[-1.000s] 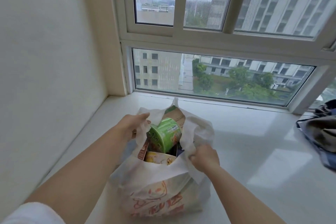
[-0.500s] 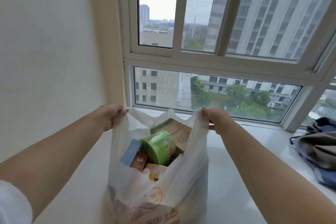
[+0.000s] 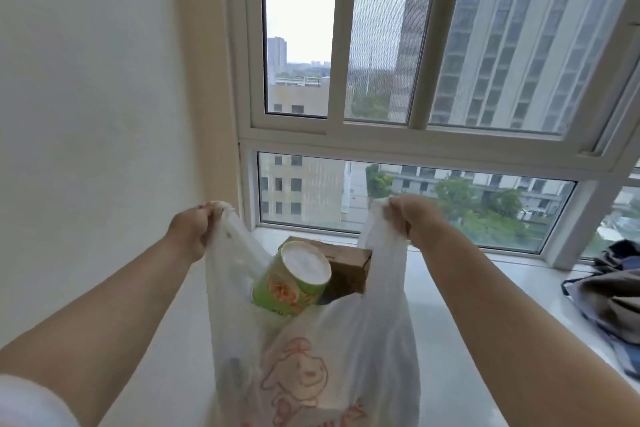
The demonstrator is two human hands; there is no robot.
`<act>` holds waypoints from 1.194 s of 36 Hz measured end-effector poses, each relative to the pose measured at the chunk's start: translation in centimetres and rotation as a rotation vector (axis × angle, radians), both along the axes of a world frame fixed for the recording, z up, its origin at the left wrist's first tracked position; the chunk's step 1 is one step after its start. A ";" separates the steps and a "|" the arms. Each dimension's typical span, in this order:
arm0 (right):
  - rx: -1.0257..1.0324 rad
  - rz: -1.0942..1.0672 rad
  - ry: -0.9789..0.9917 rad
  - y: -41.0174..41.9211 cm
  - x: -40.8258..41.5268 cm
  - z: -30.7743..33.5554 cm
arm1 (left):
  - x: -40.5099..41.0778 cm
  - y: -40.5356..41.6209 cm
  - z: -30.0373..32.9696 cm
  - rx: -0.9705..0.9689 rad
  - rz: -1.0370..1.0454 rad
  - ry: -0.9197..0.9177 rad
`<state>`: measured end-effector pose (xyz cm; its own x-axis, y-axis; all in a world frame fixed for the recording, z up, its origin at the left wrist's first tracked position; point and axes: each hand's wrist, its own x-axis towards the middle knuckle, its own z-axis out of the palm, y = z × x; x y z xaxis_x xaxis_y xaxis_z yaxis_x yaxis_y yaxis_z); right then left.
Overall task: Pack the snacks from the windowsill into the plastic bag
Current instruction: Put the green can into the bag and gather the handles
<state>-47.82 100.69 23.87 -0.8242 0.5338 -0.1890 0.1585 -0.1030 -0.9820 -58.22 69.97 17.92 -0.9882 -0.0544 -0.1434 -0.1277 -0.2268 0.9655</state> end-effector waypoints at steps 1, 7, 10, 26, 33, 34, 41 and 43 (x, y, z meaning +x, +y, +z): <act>-0.005 -0.025 -0.015 1.0 0.5 -0.2 | 0.1 -0.3 0.1 0.003 0.013 0.014; 0.105 -0.252 -0.027 4.7 1.8 -3.2 | 1.8 4.6 0.3 -0.031 -0.194 0.040; 0.073 -0.274 -0.028 5.1 2.2 -4.5 | 1.9 5.3 -0.5 0.059 -0.219 0.015; 0.178 -0.105 -0.119 4.9 0.7 -5.9 | 1.0 6.5 -1.3 -0.288 -0.429 -0.265; 0.060 -0.233 0.116 4.0 2.3 -7.0 | -0.5 7.3 -2.3 0.146 0.110 -0.093; 0.070 -0.271 0.079 4.3 2.5 -7.1 | -0.5 6.9 -2.8 0.125 0.158 -0.095; -0.025 -0.057 -0.206 6.6 1.8 -5.9 | -0.4 6.3 -2.2 -0.139 0.054 -0.025; 0.011 0.134 -0.299 6.1 2.0 -5.0 | 0.0 6.7 -1.2 -0.202 -0.057 -0.004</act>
<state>-45.81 106.80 18.85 -0.7961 0.4277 -0.4282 0.4517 -0.0511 -0.8907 -58.20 76.67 16.74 -0.9899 -0.0269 -0.1392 -0.1387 -0.0210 0.9901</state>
